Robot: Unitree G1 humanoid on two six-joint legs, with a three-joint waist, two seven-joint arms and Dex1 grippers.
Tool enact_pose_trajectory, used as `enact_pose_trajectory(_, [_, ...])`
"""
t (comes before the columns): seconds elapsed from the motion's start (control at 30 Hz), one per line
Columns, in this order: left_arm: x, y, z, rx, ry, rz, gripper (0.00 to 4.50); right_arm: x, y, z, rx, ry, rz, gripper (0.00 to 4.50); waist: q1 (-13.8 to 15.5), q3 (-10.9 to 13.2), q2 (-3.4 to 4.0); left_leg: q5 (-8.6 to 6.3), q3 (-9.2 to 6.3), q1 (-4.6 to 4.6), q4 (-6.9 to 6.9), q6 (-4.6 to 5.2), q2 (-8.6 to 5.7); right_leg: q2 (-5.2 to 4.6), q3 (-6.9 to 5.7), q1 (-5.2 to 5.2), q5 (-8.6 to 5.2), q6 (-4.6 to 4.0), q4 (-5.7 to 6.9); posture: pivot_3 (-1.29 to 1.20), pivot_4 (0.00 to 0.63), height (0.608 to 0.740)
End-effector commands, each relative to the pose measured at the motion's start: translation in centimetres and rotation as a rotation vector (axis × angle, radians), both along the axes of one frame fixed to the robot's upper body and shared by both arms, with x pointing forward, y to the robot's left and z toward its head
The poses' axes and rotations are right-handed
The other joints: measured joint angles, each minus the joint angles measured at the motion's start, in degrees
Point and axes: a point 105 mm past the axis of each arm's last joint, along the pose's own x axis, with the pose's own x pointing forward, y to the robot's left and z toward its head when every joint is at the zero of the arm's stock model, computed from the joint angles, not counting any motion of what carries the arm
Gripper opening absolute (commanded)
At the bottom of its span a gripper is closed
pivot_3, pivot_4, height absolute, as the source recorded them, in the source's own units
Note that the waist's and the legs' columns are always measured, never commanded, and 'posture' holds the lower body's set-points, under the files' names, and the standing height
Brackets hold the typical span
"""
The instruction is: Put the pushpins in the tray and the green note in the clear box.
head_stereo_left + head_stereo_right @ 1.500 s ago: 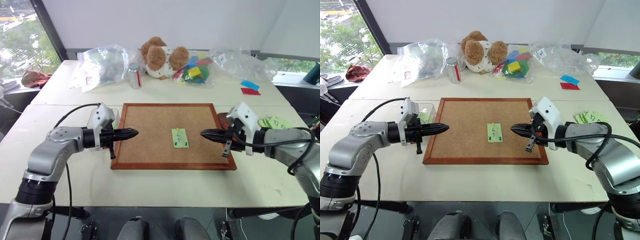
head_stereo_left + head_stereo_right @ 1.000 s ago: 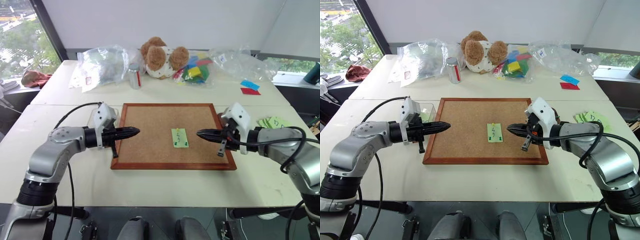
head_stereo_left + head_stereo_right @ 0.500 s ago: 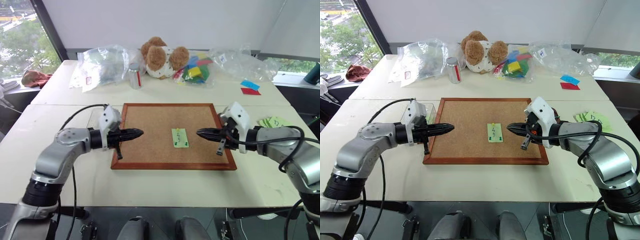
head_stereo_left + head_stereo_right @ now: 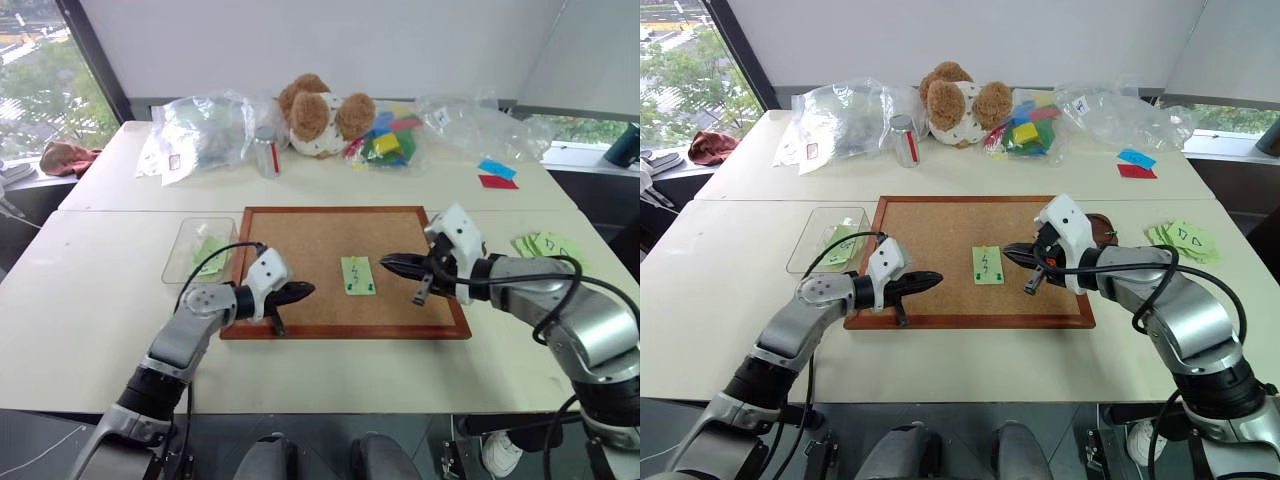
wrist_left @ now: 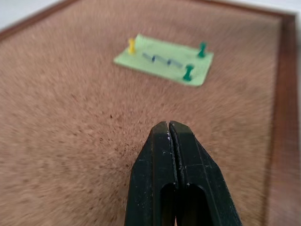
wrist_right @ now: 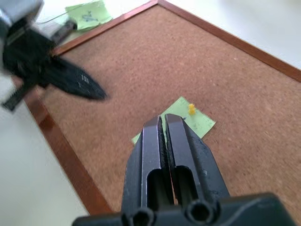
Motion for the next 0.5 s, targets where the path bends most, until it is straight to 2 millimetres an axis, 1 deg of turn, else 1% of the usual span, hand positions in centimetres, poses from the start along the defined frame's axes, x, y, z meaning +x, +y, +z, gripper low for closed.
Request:
enact_pose_trajectory(0.03, [0.2,0.4,0.0,0.022,-0.036,0.023,0.0,0.5,0.6,0.6,0.003,-0.03,-0.009,0.08,0.1,0.0,0.0,0.0,0.0,0.0,0.0,-0.01,0.0,0.0,-0.01,0.0,0.0,0.0,0.01,0.0,0.15,0.74])
enact_pose_trajectory(0.13, [0.2,0.8,-0.7,0.028,-0.024,0.041,0.0,1.4,1.1,0.2,0.003,-0.023,-0.028,0.08,0.1,0.0,0.0,0.01,0.0,0.0,0.0,-0.01,0.0,0.0,0.0,0.0,0.0,0.0,0.0,0.0,0.15,0.74])
enact_pose_trajectory(0.27, [0.2,1.0,-0.6,0.016,-0.022,0.055,0.0,2.3,1.4,0.1,0.019,-0.028,-0.046,0.08,0.1,0.0,0.0,0.01,0.0,0.01,0.01,-0.02,0.0,0.0,-0.01,0.02,0.0,0.0,0.01,0.0,0.15,0.74])
enact_pose_trajectory(0.3, [0.2,1.0,-0.6,0.015,-0.022,0.056,0.0,2.5,1.5,0.1,0.027,-0.029,-0.047,0.31,0.1,0.0,0.01,0.01,0.0,0.01,0.01,-0.02,0.0,0.0,-0.01,0.01,0.0,0.0,0.01,0.0,0.15,0.74])
enact_pose_trajectory(0.37, [0.2,1.0,-0.6,0.014,-0.021,0.057,0.0,2.6,1.7,0.1,0.034,-0.028,-0.043,0.98,0.1,0.0,0.01,0.01,0.0,0.01,0.01,-0.02,0.0,0.0,-0.01,0.01,0.0,0.0,0.02,0.0,0.15,0.74])
enact_pose_trajectory(0.47, [0.1,1.1,-0.7,0.014,-0.018,0.059,0.0,3.4,1.9,-0.1,0.016,-0.029,-0.058,2.45,0.0,0.0,0.01,0.02,0.0,0.01,0.01,-0.03,0.0,0.0,-0.01,0.01,0.0,0.0,0.01,0.0,0.15,0.74])
enact_pose_trajectory(0.5, [0.1,1.2,-0.7,0.016,-0.018,0.059,0.0,3.5,2.0,-0.2,0.015,-0.026,-0.057,2.88,0.0,0.0,0.01,0.02,0.0,0.01,0.01,-0.03,0.0,0.0,-0.01,0.02,0.0,0.0,0.02,0.0,0.15,0.74])
